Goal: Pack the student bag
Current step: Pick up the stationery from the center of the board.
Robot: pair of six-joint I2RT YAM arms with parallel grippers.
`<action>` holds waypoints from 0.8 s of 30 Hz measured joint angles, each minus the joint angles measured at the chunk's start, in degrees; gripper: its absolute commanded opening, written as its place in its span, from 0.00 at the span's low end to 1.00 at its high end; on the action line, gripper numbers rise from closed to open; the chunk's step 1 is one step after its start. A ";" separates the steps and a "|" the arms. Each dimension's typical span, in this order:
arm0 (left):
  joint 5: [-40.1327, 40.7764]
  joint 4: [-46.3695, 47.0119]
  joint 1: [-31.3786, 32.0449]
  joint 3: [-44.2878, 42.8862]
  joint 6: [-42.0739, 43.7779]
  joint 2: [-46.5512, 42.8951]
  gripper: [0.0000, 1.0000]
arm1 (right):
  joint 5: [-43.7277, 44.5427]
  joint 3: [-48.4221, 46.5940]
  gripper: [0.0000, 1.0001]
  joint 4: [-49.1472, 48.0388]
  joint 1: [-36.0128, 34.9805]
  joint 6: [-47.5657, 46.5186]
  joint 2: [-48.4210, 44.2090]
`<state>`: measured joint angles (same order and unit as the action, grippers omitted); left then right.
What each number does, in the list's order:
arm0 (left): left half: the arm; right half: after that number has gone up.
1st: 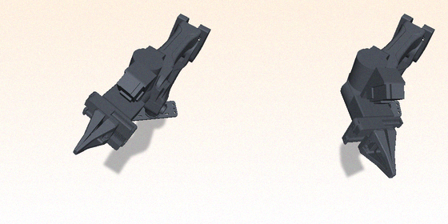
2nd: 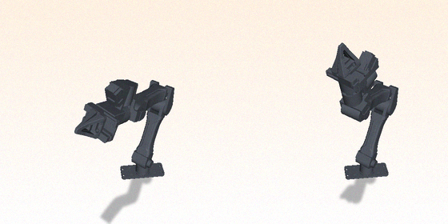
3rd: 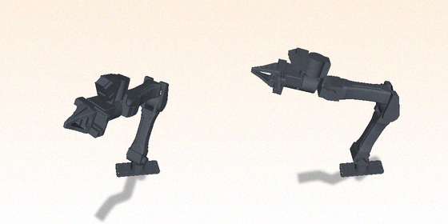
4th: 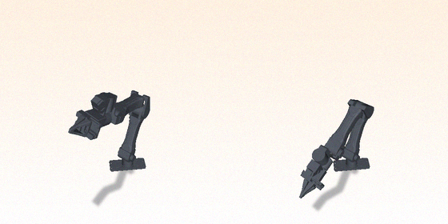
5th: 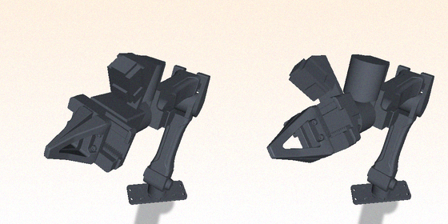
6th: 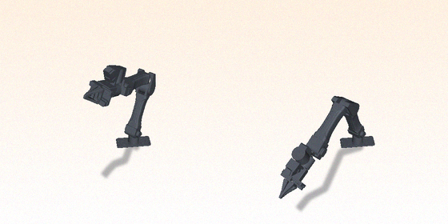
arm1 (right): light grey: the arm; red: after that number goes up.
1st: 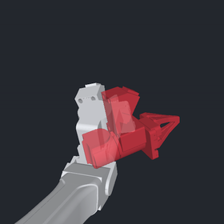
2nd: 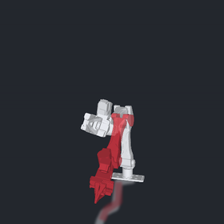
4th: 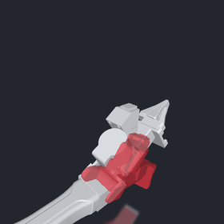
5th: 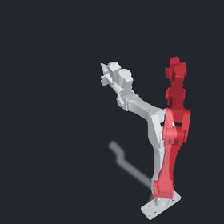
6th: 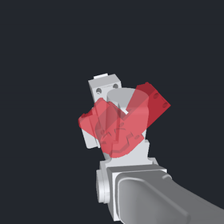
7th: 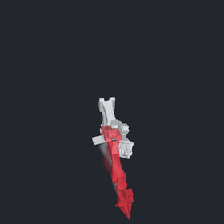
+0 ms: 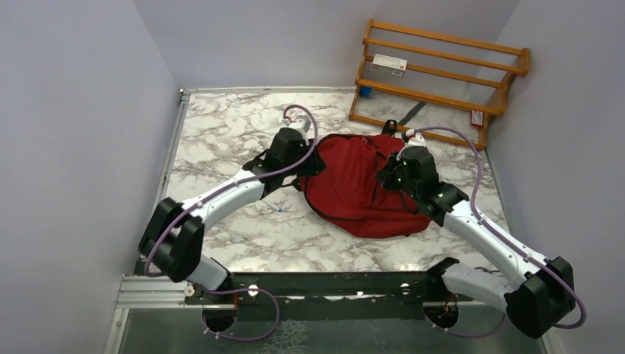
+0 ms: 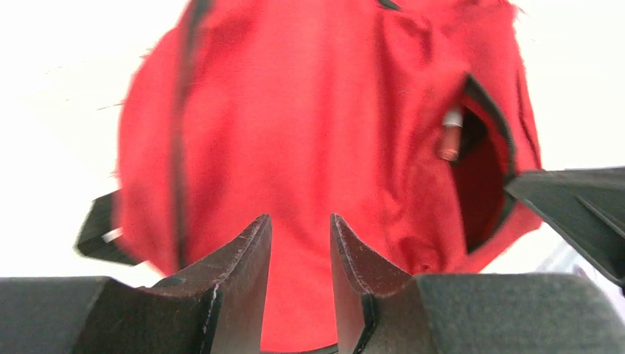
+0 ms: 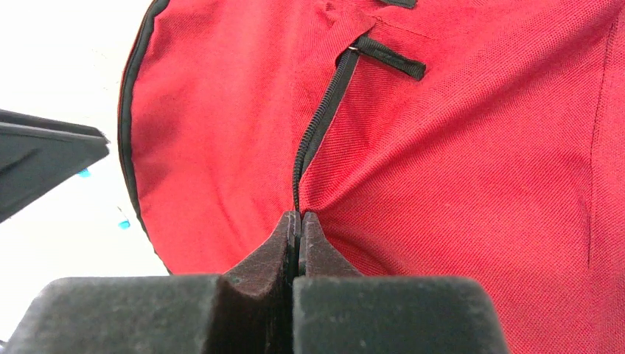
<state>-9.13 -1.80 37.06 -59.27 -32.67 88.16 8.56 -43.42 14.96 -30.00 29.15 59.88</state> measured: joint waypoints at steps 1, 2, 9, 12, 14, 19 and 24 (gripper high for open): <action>2.78 -0.90 -0.59 1.38 -0.63 -1.99 0.36 | -0.02 0.11 0.01 -0.04 -0.02 0.00 0.00; 5.42 -1.53 -1.18 2.93 -1.29 -4.04 0.36 | -0.02 0.20 0.01 -0.13 -0.02 0.00 0.00; 24.41 -9.90 -3.72 9.64 -9.62 -13.62 0.42 | 0.00 0.42 0.01 -0.35 -0.04 -0.04 0.00; 29.18 -13.27 -3.76 10.60 -14.10 -14.12 0.57 | 0.00 0.42 0.01 -0.35 -0.04 -0.07 0.02; 31.65 -15.74 -4.17 11.72 -17.73 -14.12 0.61 | 0.00 0.42 0.01 -0.37 -0.04 -0.07 0.02; 35.34 -19.91 -5.99 15.50 -24.41 -14.14 0.63 | 0.00 0.42 0.01 -0.37 -0.04 -0.07 0.02; 38.56 -22.73 -6.69 16.96 -27.56 -14.10 0.62 | 0.02 0.59 0.00 -0.37 -0.04 -0.07 0.02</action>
<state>29.43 -24.53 30.37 -42.30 -60.23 74.06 8.58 -42.83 14.59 -30.04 29.08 59.90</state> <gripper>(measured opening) 0.625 0.011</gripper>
